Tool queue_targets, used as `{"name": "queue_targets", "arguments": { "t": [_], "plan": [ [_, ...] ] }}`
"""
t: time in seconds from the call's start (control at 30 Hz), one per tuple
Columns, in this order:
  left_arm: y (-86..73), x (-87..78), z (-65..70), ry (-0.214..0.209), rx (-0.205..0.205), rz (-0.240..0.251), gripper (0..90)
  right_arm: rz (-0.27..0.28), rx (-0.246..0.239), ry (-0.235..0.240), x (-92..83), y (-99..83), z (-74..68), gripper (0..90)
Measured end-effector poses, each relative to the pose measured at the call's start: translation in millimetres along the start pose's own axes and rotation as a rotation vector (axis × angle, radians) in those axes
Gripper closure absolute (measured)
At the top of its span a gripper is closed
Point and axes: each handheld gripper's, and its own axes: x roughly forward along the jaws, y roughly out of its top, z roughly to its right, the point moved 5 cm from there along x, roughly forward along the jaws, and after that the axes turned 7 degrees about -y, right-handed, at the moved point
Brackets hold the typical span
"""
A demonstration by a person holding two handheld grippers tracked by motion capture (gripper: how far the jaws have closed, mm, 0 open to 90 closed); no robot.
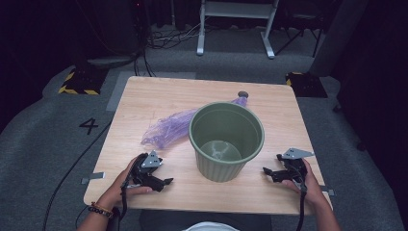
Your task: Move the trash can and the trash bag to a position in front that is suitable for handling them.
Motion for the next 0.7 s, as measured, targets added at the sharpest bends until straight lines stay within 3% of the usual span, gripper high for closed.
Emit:
{"name": "queue_targets", "arguments": {
  "t": [0.27, 0.4, 0.57, 0.7],
  "plan": [
    [1.6, 1.5, -1.6, 0.006, -0.007, 0.0, 12.4, 0.036, 0.006, 0.016, 0.5, 5.7, -0.4, 21.9],
    [1.6, 1.4, -2.1, 0.003, -0.002, 0.0, 12.5, 0.071, -0.063, 0.063, -0.3, 16.8, -17.1, 20.9],
    [1.7, 1.4, -2.3, 0.002, -0.001, -0.001, 12.5, 0.11, -0.177, 0.128, 1.2, 29.7, -50.9, 18.8],
    [1.8, 1.6, -2.6, 0.003, -0.004, -0.001, 12.5, 0.119, -0.212, 0.15, 5.5, 36.0, -67.4, 19.0]
  ]
}}
